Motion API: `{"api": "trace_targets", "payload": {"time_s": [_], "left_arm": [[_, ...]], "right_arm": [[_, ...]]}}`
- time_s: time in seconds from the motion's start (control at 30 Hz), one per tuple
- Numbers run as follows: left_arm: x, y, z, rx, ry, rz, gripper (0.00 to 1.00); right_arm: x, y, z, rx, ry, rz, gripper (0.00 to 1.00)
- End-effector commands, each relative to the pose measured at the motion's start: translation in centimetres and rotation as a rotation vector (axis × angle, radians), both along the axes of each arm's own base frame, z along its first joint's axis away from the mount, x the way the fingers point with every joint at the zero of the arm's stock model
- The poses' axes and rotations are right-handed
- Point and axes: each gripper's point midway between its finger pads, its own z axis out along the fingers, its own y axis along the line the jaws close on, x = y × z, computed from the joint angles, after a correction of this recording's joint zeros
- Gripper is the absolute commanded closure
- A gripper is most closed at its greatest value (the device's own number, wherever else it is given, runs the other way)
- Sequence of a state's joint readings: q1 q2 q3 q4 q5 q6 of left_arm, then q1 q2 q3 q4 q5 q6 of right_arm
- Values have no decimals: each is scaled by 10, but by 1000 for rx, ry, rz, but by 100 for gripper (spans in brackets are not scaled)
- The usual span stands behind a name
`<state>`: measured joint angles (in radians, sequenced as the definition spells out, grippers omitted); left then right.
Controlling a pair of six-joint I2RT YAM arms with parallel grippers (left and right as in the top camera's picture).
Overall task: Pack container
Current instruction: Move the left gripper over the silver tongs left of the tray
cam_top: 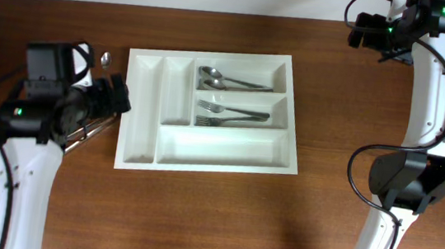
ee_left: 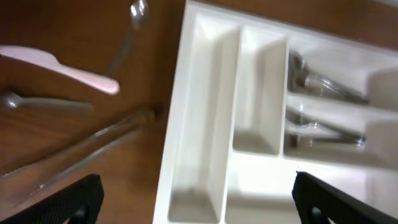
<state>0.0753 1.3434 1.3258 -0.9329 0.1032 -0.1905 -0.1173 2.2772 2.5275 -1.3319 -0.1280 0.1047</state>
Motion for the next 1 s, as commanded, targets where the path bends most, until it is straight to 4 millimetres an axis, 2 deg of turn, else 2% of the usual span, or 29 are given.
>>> {"api": "trace_targets", "payload": {"time_s": [0.0,0.1,0.2,0.37,0.47,0.73,0.87,0.97], "left_arm": [[4,2,-8,66,27,-103,0],[-5,34,-24,110,119,61,0],[-17,64,-44,81,216,247,1],[-28,100,-73,4,322,458,1],[-29,114,-90,-17,371,519,1],[-27,136,-144,28,505,536,2],[-14,141,-170,94,532,352,1],[-14,141,-186,149,576,178,1]], "right_arm": [[0,-2,-4,-1,10,-9,1],[0,-2,-4,-1,10,-9,1],[0,-2,-4,-1,10,-9,1],[0,-2,-4,-1,10,-9,1],[0,-2,-4,-1,10,-9,1],[0,-2,-4,-1,10,-9,1],[0,-2,-4,-1,10,-9,1],[0,-2,-4,-1,10,-9,1]]}}
